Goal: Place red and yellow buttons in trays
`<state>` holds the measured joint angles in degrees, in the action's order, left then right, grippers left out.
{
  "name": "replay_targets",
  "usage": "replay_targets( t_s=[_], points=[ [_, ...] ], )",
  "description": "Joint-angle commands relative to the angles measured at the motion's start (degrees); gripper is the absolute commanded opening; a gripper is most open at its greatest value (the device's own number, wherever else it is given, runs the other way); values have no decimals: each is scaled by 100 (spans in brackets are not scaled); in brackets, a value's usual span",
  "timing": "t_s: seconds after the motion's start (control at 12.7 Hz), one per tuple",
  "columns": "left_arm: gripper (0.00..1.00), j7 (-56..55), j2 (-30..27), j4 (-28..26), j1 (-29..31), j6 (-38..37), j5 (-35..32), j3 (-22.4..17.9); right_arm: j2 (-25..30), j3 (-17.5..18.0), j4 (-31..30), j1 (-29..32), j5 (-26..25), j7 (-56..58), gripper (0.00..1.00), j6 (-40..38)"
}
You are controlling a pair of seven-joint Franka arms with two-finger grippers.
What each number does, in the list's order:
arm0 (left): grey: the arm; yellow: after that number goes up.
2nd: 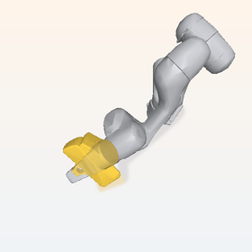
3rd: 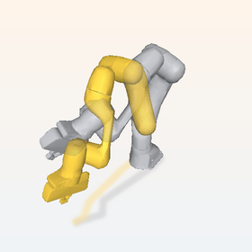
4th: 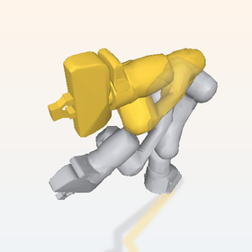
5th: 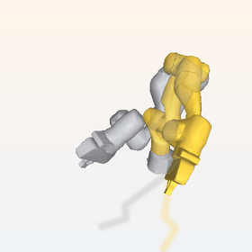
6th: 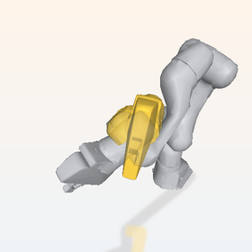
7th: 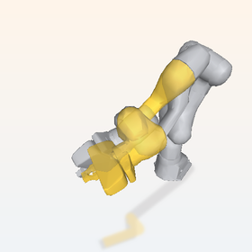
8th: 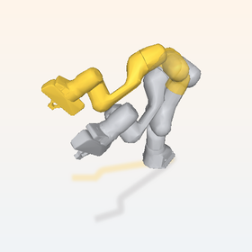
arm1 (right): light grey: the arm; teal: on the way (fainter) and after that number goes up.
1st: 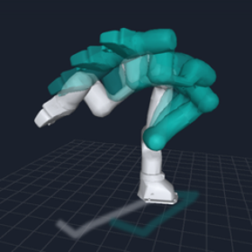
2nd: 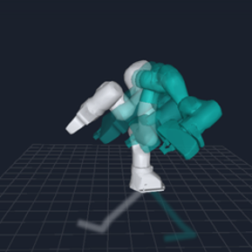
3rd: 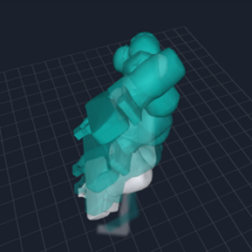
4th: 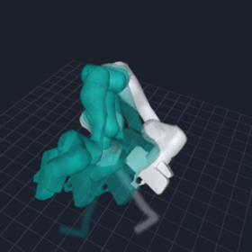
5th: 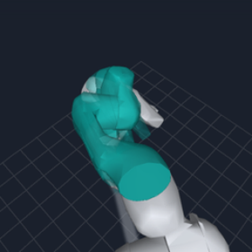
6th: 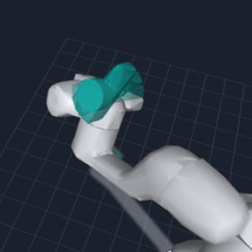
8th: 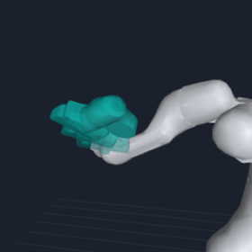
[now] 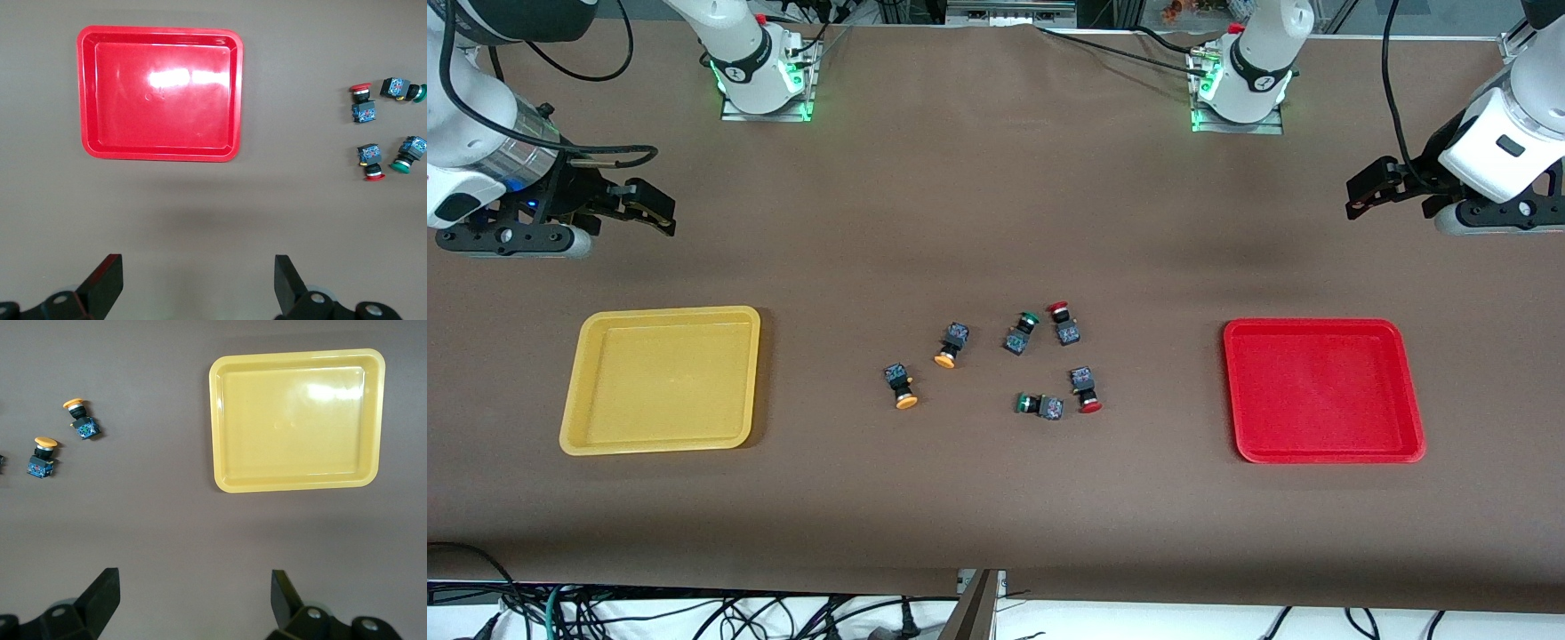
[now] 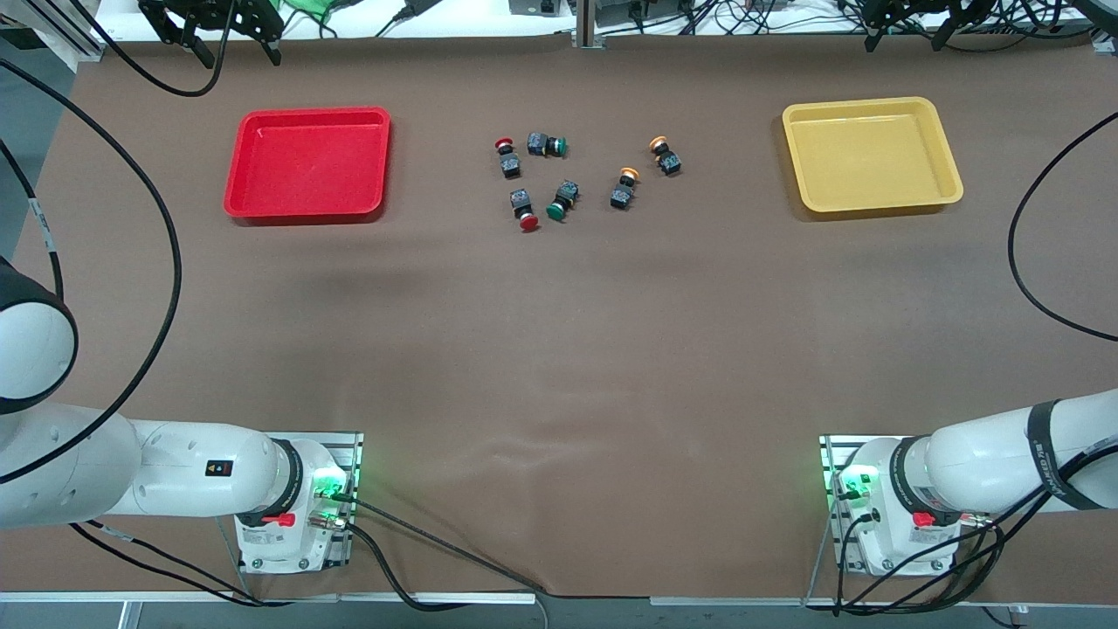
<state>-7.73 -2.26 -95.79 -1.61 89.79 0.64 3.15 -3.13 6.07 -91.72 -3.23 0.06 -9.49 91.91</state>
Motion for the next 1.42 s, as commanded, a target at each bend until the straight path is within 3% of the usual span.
replay_targets(
  t_s=[0.0, 0.32, 0.47, 0.63, 0.79, 1.34],
  points=[
    [100, 26, 50, 104, 21, -94, -99, 45, 75, 61, 66, 50, -32, 79, 100, -129],
    [100, 0, 207, 105, 21, -85, -29, 54, 75, 61, 57, 50, -32, 79, 100, -129],
    [100, 26, 907, 244, -84, -67, 59, 62, 75, 61, 49, 50, -32, 79, 100, -129],
    [100, -78, 1759, 717, -321, 116, 287, 80, 75, 61, 49, 50, -32, 79, 100, -129],
    [100, -515, 2446, 1053, -681, 843, 332, 80, 75, 61, 49, 50, -32, 70, 100, -121],
    [100, -2995, 3879, 1071, -1989, 3497, 394, 71, 6, 78, -21, -20, 38, -26, 100, -25]
  ],
)
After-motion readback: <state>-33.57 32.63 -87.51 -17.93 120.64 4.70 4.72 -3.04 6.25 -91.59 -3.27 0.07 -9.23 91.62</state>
